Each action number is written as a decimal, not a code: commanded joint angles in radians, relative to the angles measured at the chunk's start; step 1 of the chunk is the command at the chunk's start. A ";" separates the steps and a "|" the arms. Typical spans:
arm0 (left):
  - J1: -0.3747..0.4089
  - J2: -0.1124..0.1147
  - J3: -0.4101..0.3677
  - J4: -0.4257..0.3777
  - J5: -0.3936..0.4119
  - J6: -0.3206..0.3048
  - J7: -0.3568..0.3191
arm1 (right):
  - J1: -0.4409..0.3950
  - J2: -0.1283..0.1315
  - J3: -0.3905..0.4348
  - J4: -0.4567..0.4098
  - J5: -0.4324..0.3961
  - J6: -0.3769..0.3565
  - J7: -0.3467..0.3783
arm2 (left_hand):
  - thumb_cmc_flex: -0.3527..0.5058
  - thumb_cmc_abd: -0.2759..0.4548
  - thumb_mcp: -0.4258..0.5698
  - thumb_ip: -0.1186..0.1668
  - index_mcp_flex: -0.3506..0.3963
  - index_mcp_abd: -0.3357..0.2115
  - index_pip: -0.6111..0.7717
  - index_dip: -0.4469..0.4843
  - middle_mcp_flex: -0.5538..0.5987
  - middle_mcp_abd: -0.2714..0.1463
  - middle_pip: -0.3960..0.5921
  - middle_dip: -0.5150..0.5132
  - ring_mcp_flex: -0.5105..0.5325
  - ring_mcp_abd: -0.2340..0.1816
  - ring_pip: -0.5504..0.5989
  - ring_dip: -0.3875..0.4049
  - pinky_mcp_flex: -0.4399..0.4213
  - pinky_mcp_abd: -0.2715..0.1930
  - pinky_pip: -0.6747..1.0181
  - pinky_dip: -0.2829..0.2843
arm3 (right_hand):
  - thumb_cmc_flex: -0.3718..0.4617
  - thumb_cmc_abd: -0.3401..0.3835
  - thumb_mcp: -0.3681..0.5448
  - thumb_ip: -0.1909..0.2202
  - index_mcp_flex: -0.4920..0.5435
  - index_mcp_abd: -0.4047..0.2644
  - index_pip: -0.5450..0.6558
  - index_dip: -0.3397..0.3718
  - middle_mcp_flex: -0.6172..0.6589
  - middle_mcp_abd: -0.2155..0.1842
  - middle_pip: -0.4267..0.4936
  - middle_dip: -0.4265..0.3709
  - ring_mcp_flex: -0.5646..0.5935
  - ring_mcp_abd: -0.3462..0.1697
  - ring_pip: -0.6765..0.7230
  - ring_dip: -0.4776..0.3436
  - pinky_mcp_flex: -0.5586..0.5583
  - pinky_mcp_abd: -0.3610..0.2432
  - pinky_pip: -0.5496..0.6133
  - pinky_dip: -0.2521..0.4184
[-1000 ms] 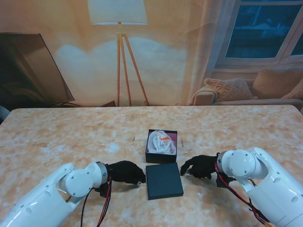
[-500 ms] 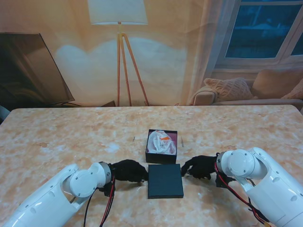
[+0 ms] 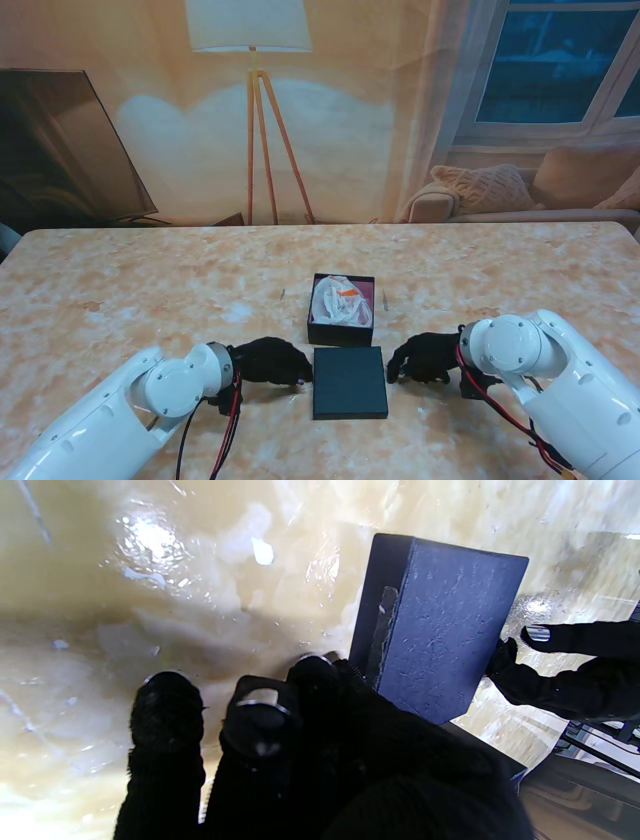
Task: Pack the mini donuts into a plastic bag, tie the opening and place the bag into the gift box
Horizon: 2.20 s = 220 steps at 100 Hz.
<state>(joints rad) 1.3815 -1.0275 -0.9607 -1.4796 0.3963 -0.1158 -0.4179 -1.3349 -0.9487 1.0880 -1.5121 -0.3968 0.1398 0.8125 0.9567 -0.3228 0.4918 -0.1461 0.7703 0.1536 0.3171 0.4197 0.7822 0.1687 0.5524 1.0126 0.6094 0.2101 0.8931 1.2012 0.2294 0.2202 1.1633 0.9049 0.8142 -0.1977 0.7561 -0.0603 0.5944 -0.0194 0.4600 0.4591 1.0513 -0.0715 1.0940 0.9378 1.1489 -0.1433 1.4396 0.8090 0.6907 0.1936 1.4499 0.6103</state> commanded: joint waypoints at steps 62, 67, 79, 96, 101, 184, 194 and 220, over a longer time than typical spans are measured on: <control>0.028 -0.016 0.006 -0.003 -0.014 0.021 0.043 | 0.010 -0.014 -0.018 0.030 0.052 -0.033 -0.022 | 0.018 0.011 -0.001 -0.018 0.006 -0.006 -0.001 0.001 -0.008 0.006 -0.002 -0.014 0.019 0.060 -0.049 -0.012 0.004 0.036 -0.024 0.009 | 0.024 0.045 -0.054 0.032 -0.041 -0.040 -0.044 -0.012 0.007 -0.005 -0.011 0.005 -0.002 -0.021 -0.014 0.022 -0.015 -0.012 0.021 -0.001; 0.030 -0.018 0.007 -0.003 -0.014 0.017 0.052 | 0.009 -0.015 -0.016 0.031 0.054 -0.036 -0.026 | 0.018 0.011 -0.002 -0.020 0.005 -0.008 0.003 0.006 -0.010 0.005 -0.006 -0.016 0.016 0.059 -0.052 -0.014 0.004 0.038 -0.024 0.009 | 0.025 0.041 -0.052 0.031 -0.037 -0.037 -0.043 -0.011 0.009 -0.004 -0.011 0.005 -0.002 -0.021 -0.014 0.023 -0.015 -0.012 0.020 -0.001; 0.033 -0.023 0.007 -0.002 -0.025 0.014 0.069 | 0.007 -0.016 -0.014 0.031 0.058 -0.037 -0.031 | 0.016 0.010 0.001 -0.021 0.003 -0.003 0.003 0.006 -0.009 0.007 -0.012 -0.026 0.017 0.062 -0.061 -0.021 0.004 0.038 -0.025 0.008 | 0.024 0.036 -0.048 0.027 -0.034 -0.028 -0.044 -0.011 0.011 -0.005 -0.011 0.007 -0.002 -0.021 -0.015 0.024 -0.016 -0.011 0.019 -0.001; 0.038 -0.026 0.004 -0.004 -0.028 0.013 0.078 | 0.013 -0.016 -0.021 0.034 0.060 -0.031 -0.027 | 0.013 0.011 0.008 -0.020 0.002 -0.002 -0.001 0.002 -0.010 0.007 -0.015 -0.035 0.017 0.064 -0.068 -0.029 0.002 0.041 -0.031 0.004 | 0.025 0.026 -0.047 0.015 -0.030 -0.013 -0.044 -0.015 0.012 -0.005 -0.012 0.007 -0.001 -0.015 -0.015 0.024 -0.017 -0.009 0.017 -0.001; 0.040 -0.026 0.002 -0.005 -0.029 0.013 0.079 | 0.014 -0.016 -0.022 0.034 0.061 -0.028 -0.029 | 0.013 0.011 0.009 -0.020 0.002 -0.001 -0.002 0.001 -0.010 0.006 -0.015 -0.036 0.017 0.065 -0.070 -0.031 0.002 0.042 -0.032 0.003 | 0.026 0.025 -0.050 0.011 -0.030 -0.014 -0.044 -0.017 0.011 -0.005 -0.013 0.007 -0.001 -0.015 -0.015 0.025 -0.017 -0.008 0.016 -0.001; 0.067 -0.032 -0.022 -0.022 -0.051 -0.002 0.102 | -0.008 -0.025 0.004 0.034 0.075 -0.078 -0.066 | 0.043 -0.049 0.060 -0.035 0.017 -0.016 0.034 -0.006 0.045 -0.010 -0.055 -0.011 0.046 0.054 -0.072 -0.053 0.030 0.046 -0.034 -0.016 | 0.051 -0.020 -0.049 -0.014 -0.011 -0.026 -0.006 -0.031 0.029 -0.009 -0.033 0.000 -0.001 0.003 -0.031 0.024 -0.019 -0.003 0.002 -0.005; 0.072 -0.033 -0.026 -0.024 -0.052 -0.004 0.108 | -0.012 -0.025 0.008 0.032 0.077 -0.080 -0.065 | 0.046 -0.050 0.062 -0.035 0.019 -0.015 0.038 -0.007 0.048 -0.008 -0.055 -0.010 0.050 0.055 -0.070 -0.053 0.035 0.048 -0.033 -0.018 | 0.049 -0.025 -0.041 -0.019 -0.005 -0.026 0.001 -0.034 0.032 -0.009 -0.034 0.000 0.003 0.005 -0.031 0.024 -0.018 -0.001 0.002 -0.005; 0.090 -0.031 -0.043 -0.043 -0.048 -0.023 0.109 | -0.019 -0.024 0.016 0.026 0.076 -0.088 -0.062 | 0.046 -0.048 0.063 -0.035 0.019 -0.016 0.045 -0.010 0.051 -0.008 -0.056 -0.008 0.052 0.052 -0.071 -0.057 0.036 0.048 -0.033 -0.023 | 0.047 -0.041 -0.021 -0.028 0.006 -0.015 0.015 -0.041 0.038 -0.006 -0.037 -0.001 0.006 0.008 -0.032 0.024 -0.016 0.003 0.002 -0.006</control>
<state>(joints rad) 1.4618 -1.0527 -1.0034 -1.5022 0.3493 -0.1307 -0.2935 -1.3414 -0.9629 1.1064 -1.4733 -0.3234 0.0587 0.7335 0.9835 -0.3508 0.5307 -0.1462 0.7980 0.2147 0.3922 0.4358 0.8067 0.1841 0.4932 0.9964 0.6475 0.2592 0.8283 1.1584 0.2645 0.2584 1.1242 0.8951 0.8316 -0.2097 0.7141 -0.0584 0.5984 0.0500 0.4811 0.4561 1.0511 -0.0704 1.0579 0.9378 1.1447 -0.1277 1.4060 0.8090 0.6686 0.1939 1.4460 0.6101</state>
